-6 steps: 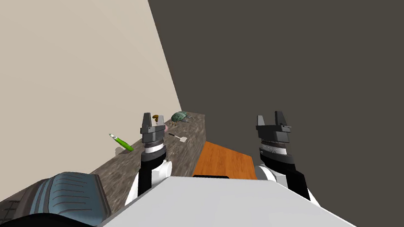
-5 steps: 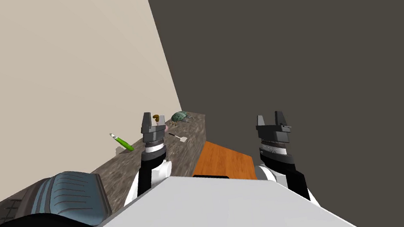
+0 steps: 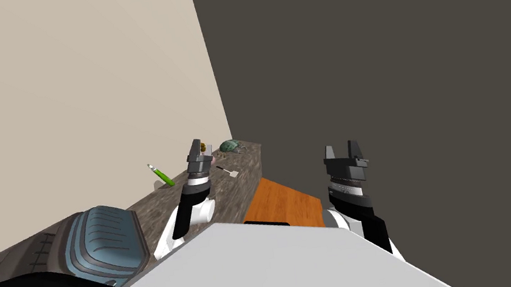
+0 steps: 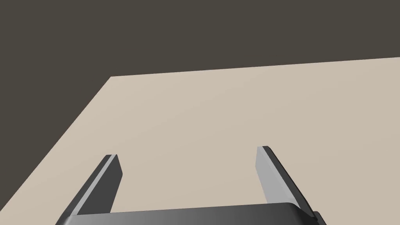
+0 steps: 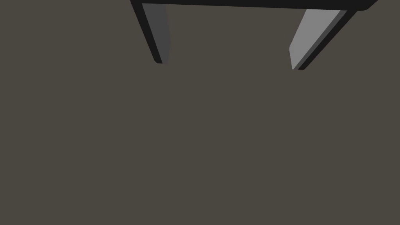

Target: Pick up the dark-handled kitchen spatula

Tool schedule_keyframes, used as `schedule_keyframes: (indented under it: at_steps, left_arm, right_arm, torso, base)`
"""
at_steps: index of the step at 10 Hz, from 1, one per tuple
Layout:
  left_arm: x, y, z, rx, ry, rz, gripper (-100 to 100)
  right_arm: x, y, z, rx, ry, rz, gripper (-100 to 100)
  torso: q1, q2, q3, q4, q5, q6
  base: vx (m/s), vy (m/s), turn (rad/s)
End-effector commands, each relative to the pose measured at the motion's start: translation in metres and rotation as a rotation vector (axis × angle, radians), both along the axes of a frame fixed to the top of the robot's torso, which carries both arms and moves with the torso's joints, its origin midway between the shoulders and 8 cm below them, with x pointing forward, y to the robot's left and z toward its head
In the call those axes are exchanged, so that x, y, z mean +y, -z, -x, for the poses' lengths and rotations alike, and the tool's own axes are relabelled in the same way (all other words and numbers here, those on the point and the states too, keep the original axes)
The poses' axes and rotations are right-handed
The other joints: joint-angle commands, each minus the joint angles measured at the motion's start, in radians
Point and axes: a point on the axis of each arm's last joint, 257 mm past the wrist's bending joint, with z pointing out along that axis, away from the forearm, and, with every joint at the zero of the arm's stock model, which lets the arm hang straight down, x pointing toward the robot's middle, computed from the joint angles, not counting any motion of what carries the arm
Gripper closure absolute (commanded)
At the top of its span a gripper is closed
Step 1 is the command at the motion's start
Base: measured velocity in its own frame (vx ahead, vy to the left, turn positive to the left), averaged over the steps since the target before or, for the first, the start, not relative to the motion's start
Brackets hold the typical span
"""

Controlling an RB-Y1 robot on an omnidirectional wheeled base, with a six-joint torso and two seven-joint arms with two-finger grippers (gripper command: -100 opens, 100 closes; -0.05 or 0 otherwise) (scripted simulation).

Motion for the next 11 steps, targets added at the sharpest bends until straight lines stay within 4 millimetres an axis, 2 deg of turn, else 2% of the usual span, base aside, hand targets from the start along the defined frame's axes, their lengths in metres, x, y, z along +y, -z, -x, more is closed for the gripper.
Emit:
schedule_keyframes:
  at_steps: [1, 2, 4, 6, 11]
  left_arm:
    - [0.003, 0.004, -0.017, 0.034, -0.013, -0.021, -100]
    - [0.003, 0.006, -0.019, 0.045, -0.015, -0.019, -100]
    - [0.011, 0.011, -0.04, 0.089, -0.039, -0.037, -100]
    - [0.012, 0.015, -0.044, 0.111, -0.043, -0.033, -100]
    - [0.028, 0.027, -0.082, 0.205, -0.093, -0.049, -100]
  right_arm:
    - [0.0, 0.0, 0.0, 0.0, 0.0, 0.0, 0]
    - [0.0, 0.0, 0.0, 0.0, 0.0, 0.0, 0]
    - [0.0, 0.0, 0.0, 0.0, 0.0, 0.0, 0]
    - [0.0, 0.0, 0.0, 0.0, 0.0, 0.0, 0]
    - [0.0, 0.0, 0.0, 0.0, 0.0, 0.0, 0]
  torso:
    - [0.0, 0.0, 0.0, 0.0, 0.0, 0.0]
    - [0.0, 0.0, 0.0, 0.0, 0.0, 0.0]
    - [0.0, -0.001, 0.0, 0.0, 0.0, 0.0]
    - [0.0, -0.001, 0.0, 0.0, 0.0, 0.0]
    - [-0.001, -0.001, -0.001, 0.0, 0.0, 0.0]
  base:
    - [-0.033, -0.011, 0.103]
    - [-0.021, -0.008, 0.025]
    - [-0.024, -0.012, 0.081]
    - [-0.013, -0.011, 0.017]
    - [-0.011, -0.014, 0.059]
